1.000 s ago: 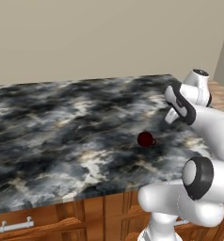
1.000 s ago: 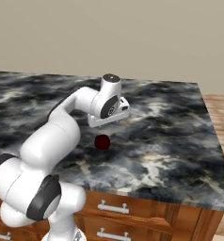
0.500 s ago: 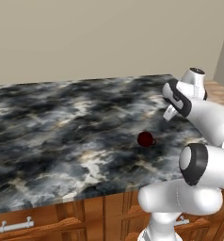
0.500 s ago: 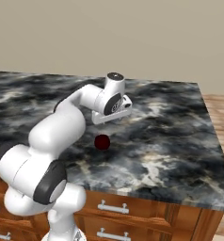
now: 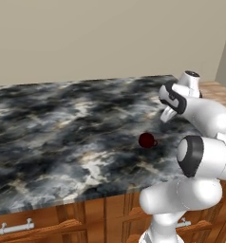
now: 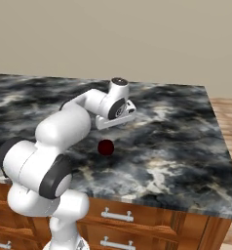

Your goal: Pick the strainer and mug and place them in the sink. Then turn on the water.

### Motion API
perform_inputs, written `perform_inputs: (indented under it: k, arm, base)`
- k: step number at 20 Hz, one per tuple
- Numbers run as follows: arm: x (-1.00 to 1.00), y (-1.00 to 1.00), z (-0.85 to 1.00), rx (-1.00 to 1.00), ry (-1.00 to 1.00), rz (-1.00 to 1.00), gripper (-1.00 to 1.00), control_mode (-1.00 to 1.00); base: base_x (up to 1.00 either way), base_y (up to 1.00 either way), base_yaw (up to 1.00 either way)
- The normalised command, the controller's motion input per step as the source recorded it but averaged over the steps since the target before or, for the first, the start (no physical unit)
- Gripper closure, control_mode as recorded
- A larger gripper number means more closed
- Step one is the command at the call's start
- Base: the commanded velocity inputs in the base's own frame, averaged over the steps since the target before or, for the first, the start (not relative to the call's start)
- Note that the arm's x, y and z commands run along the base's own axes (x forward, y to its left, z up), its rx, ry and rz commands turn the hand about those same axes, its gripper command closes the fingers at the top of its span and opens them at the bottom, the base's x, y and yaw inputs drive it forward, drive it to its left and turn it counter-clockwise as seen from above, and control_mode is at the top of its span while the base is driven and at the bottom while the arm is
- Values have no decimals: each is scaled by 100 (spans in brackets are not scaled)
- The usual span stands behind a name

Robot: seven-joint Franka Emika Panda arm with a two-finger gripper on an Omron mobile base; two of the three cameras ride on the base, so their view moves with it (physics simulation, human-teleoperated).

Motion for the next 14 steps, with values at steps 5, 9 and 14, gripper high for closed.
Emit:
perform_inputs:
  k: [5,9,14]
  arm:
    - [0,32,-23,-3,0,0,-100,-100]
    - [0,20,-26,-1,0,0,-100,-100]
    - [0,0,-26,0,-4,0,-100,-100]
  base:
    - [0,0,0]
    - [0,0,0]
    - [0,0,0]
